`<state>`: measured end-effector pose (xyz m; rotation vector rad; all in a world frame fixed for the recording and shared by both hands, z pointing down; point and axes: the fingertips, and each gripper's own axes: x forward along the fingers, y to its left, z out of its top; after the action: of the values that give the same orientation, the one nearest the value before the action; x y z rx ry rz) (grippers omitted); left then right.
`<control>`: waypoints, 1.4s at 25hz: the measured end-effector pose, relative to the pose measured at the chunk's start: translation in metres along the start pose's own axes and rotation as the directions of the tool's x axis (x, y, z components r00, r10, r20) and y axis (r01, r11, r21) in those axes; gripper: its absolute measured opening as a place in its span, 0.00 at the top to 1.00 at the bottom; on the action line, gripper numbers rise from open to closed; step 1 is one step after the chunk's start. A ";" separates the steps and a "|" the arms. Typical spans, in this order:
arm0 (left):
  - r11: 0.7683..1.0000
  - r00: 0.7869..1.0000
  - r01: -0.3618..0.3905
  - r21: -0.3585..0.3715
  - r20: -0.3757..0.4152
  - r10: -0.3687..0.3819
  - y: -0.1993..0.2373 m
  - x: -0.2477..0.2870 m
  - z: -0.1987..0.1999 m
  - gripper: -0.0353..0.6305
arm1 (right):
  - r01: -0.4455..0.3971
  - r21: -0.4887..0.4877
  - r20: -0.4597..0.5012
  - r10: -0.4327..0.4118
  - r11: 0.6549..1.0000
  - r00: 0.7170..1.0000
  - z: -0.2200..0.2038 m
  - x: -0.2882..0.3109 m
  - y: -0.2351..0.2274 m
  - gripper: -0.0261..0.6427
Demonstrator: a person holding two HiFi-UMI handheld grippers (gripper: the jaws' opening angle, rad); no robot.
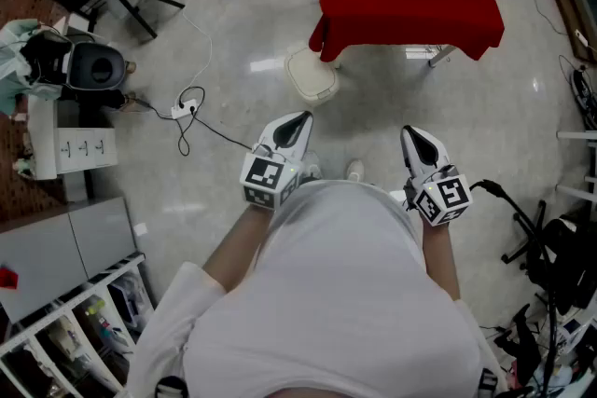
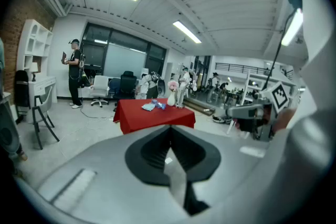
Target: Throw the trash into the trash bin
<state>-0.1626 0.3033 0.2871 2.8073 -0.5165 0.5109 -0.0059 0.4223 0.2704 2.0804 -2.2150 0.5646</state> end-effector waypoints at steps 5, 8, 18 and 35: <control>1.000 1.000 0.010 0.000 -0.002 -0.010 0.001 0.003 -0.002 0.94 | 0.005 0.004 -0.003 -0.005 1.000 1.000 -0.001 0.003 -0.002 0.96; 1.000 1.000 0.012 0.002 -0.014 -0.012 0.004 0.004 -0.004 0.94 | 0.004 0.004 -0.008 -0.004 1.000 1.000 -0.002 0.005 0.000 0.96; 0.999 0.999 0.034 -0.002 -0.042 -0.034 0.011 0.002 -0.013 0.94 | 0.011 0.017 -0.028 -0.010 1.000 1.000 -0.006 0.009 0.008 0.96; 0.998 0.988 0.069 -0.006 -0.135 -0.069 0.052 -0.001 -0.056 0.94 | 0.024 0.055 -0.091 -0.019 0.998 0.996 -0.038 0.046 0.031 0.96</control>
<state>-0.1999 0.2728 0.3469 2.7530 -0.3907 0.6804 -0.0482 0.3902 0.3117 2.0581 -2.1500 0.7124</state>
